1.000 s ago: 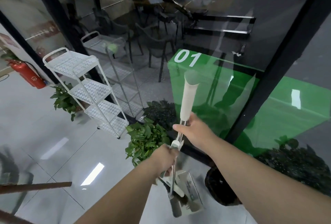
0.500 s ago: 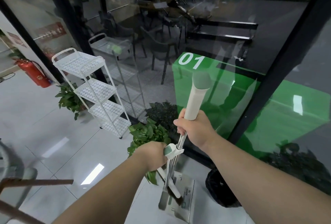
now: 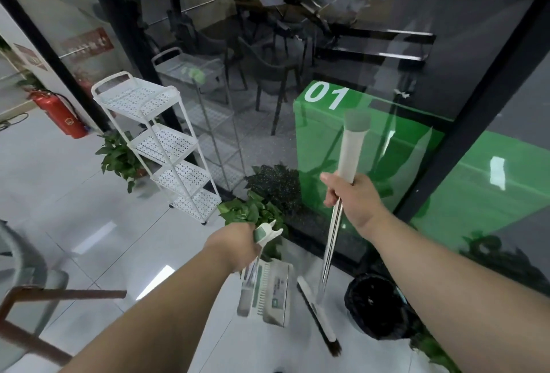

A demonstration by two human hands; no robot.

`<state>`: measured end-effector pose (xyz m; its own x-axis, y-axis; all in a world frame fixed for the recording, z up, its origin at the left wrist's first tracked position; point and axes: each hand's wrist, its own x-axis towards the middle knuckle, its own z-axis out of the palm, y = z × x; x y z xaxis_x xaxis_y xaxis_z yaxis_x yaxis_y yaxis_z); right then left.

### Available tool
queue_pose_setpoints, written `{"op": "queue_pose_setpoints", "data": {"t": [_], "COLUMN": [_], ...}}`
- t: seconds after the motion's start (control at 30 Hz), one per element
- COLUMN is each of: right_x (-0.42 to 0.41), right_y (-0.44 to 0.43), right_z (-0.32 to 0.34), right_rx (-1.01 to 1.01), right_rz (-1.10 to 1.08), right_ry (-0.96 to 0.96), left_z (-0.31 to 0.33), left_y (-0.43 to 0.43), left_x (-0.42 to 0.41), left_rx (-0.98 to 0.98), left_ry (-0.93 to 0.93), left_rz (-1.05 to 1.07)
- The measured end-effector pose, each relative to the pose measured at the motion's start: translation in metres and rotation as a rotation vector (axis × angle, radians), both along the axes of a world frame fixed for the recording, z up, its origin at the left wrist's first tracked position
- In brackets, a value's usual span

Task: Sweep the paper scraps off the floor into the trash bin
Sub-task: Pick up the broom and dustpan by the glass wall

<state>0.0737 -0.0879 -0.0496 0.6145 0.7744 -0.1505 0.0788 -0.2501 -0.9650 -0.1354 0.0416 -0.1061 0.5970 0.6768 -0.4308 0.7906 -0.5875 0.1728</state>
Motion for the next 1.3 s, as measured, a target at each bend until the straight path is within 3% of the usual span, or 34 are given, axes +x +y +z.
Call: {"op": "queue_pose_setpoints", "data": {"t": [0.27,0.43,0.53,0.6,0.73,0.97,1.07,1.3], "right_x": [0.003,0.012,0.017,0.019,0.019,0.014,0.004,-0.024], "right_y": [-0.039,-0.073,-0.091,-0.103,-0.128,-0.185,-0.207,-0.283], "right_z": [-0.018,-0.028,-0.033,-0.038,-0.038,-0.034,-0.036,-0.019], "right_rx": [-0.309,-0.447,-0.613,-0.654,-0.573,-0.298,-0.350,-0.473], "right_rz": [-0.092,-0.067,-0.058,-0.067,-0.075,-0.230,-0.295,-0.207], "right_ry": [-0.181,-0.368,-0.367,-0.272,0.139,0.867,0.963,0.858], "left_z": [-0.010,-0.026,-0.036,-0.040,-0.040,-0.042,-0.043,-0.043], "left_y": [-0.005,-0.022,-0.031,-0.039,-0.053,-0.065,-0.075,-0.111], "left_x": [-0.003,-0.003,0.004,0.012,0.026,0.036,0.041,0.053], "left_rx": [-0.095,-0.274,-0.379,-0.450,-0.516,-0.600,-0.632,-0.531], "left_ry": [-0.191,-0.280,-0.309,-0.324,-0.298,-0.220,-0.178,-0.058], "left_rz": [0.281,0.441,0.477,0.492,0.484,0.369,0.304,0.040]}}
